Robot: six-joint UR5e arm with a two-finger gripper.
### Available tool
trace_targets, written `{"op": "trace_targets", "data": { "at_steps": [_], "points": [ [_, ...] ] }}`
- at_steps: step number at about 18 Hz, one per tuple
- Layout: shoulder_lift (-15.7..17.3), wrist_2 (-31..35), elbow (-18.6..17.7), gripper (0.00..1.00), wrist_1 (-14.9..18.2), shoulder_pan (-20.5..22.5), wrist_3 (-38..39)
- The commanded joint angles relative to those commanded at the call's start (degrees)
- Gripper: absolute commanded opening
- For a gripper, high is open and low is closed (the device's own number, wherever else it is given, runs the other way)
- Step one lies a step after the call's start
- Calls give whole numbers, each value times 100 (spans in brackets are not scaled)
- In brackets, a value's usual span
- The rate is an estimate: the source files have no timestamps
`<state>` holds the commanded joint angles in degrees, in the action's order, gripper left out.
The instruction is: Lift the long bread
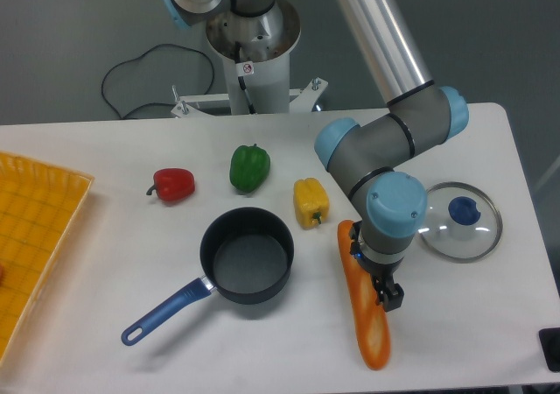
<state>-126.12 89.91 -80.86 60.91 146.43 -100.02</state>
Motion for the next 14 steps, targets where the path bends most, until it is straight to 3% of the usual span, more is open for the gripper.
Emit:
{"op": "trace_targets", "data": {
  "at_steps": [9, 14],
  "points": [
    [-184, 18, -9, 99, -26, 9, -44],
    [-220, 26, -44, 92, -44, 9, -36]
  ]
}}
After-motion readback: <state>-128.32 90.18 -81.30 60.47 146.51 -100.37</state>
